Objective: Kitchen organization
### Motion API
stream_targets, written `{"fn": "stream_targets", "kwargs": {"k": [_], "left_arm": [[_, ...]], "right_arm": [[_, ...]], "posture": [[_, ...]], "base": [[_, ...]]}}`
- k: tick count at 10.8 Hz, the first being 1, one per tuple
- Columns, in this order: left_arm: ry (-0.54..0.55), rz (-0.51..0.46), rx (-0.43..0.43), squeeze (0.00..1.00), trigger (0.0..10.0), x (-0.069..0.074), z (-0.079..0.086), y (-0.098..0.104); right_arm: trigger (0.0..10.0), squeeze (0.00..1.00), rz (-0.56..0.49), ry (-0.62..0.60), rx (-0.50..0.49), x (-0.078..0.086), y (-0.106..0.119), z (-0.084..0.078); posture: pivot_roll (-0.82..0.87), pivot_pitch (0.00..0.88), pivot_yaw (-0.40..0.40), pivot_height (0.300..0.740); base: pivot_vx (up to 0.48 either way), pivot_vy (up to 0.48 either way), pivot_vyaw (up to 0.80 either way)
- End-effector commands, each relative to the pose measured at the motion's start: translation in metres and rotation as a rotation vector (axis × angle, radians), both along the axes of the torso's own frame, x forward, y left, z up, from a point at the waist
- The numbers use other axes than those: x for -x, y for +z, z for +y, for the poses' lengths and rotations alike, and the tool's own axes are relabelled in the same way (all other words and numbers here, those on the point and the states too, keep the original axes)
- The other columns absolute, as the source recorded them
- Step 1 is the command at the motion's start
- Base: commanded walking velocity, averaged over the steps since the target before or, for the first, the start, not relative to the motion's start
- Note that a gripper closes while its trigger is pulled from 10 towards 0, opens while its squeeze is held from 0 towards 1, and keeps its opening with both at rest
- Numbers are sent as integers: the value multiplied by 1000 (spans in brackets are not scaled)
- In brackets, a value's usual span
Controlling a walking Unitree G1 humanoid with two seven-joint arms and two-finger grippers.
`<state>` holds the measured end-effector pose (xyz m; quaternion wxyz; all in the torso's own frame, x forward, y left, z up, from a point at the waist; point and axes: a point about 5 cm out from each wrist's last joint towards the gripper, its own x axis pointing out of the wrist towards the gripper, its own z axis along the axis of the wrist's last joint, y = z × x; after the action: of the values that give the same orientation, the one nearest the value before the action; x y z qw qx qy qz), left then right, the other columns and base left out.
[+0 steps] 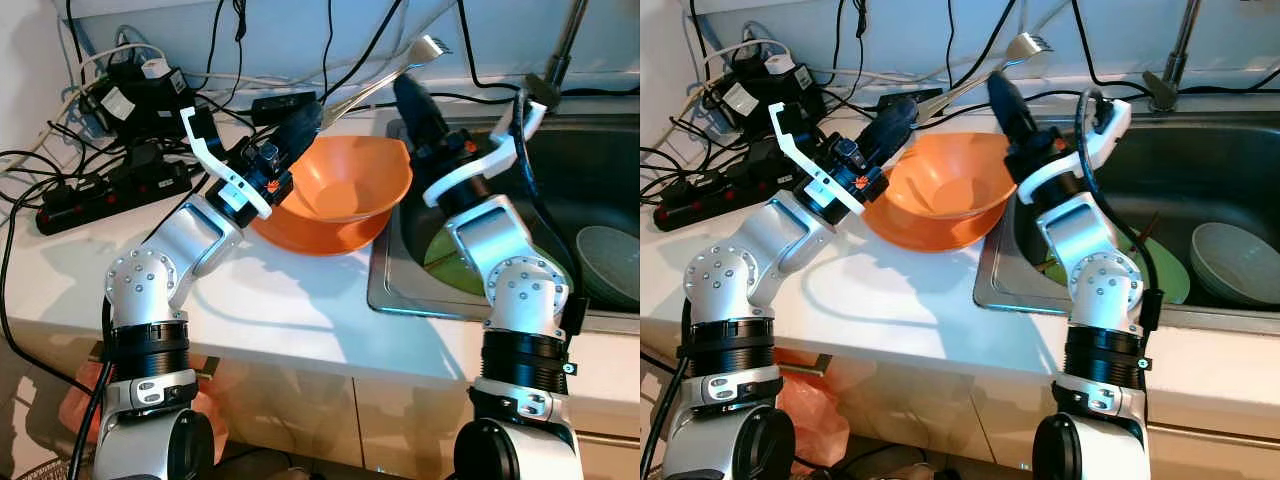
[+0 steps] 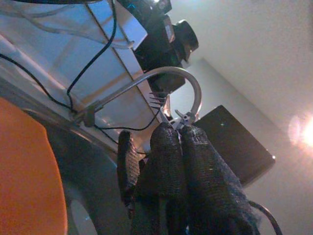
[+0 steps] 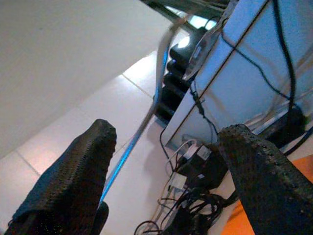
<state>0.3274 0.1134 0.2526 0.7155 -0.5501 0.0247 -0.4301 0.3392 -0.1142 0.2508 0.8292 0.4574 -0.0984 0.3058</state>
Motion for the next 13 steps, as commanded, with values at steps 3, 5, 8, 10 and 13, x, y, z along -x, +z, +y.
{"fn": "stream_targets", "kwargs": {"k": [3, 5, 8, 10, 13], "left_arm": [[-78, -25, -21, 0, 0, 11, -3, -4], [-105, -22, -48, 0, 0, 18, -5, -9], [-103, -21, -48, 0, 0, 19, -1, -7], [-102, -17, -47, 0, 0, 19, 0, -8], [-113, -9, -48, 0, 0, 18, 1, -8]], "right_arm": [[10000, 0, -21, 46, -1, 1, 4, 11], [10000, 0, -28, 51, -12, -3, 6, 13], [0, 0, -30, 57, -28, -3, 6, 14], [0, 0, -33, 47, -33, -3, 6, 11], [0, 0, -29, 36, -42, -2, 6, 9]], "posture": [[108, 37, 165, 740], [112, 36, 165, 740], [118, 36, 161, 740], [113, 38, 164, 740], [113, 41, 168, 740]], "base": [[0, 0, 0], [0, 0, 0], [0, 0, 0], [0, 0, 0], [0, 0, 0]]}}
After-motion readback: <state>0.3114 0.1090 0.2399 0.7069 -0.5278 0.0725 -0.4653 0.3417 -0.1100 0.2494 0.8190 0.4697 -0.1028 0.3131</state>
